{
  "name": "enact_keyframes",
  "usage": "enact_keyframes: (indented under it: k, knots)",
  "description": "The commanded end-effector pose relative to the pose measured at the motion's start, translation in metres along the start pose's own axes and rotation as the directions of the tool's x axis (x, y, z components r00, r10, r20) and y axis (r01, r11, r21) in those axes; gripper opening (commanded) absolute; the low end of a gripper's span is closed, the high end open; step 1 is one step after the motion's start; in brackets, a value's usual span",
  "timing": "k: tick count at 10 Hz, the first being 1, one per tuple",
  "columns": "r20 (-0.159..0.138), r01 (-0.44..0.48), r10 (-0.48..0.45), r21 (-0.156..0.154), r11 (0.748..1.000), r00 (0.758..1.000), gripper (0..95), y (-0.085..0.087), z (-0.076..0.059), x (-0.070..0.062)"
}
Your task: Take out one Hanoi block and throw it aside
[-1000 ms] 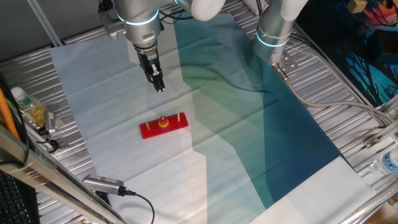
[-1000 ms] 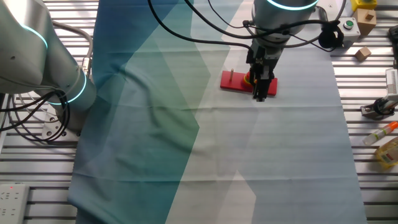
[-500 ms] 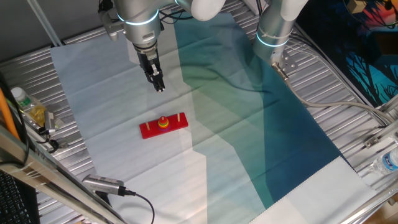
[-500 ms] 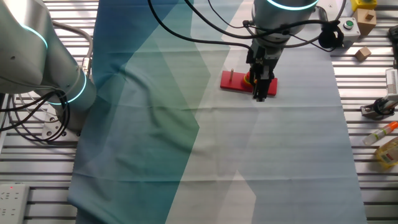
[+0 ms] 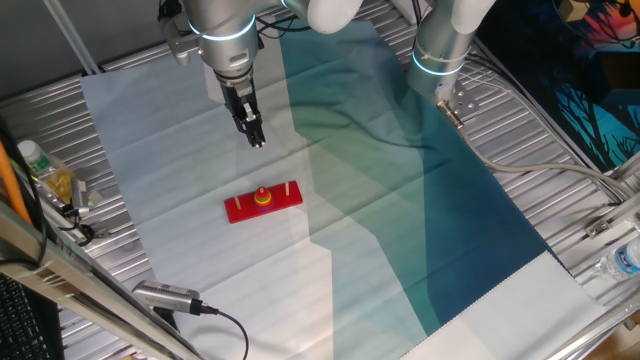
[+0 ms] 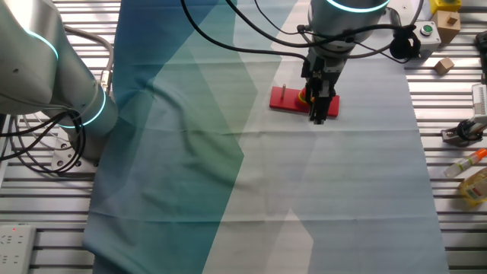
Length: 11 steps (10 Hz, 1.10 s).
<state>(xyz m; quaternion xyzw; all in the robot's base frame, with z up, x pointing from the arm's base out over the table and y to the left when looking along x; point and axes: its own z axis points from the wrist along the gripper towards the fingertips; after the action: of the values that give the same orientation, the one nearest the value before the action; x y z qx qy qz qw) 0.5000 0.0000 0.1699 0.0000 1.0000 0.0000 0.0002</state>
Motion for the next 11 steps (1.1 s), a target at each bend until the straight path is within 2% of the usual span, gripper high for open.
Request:
enact_keyframes:
  k: [1,4,11]
  knots:
    - [0.034,0.55,-0.55,0.0,0.835,0.835,0.0,0.0,-0.0001,0.0]
    - [0.026,0.551,-0.551,0.012,0.834,0.834,0.0,0.0,-0.0003,0.0]
    - [0.024,0.551,-0.551,0.014,0.834,0.834,0.0,0.0001,-0.0003,0.0]
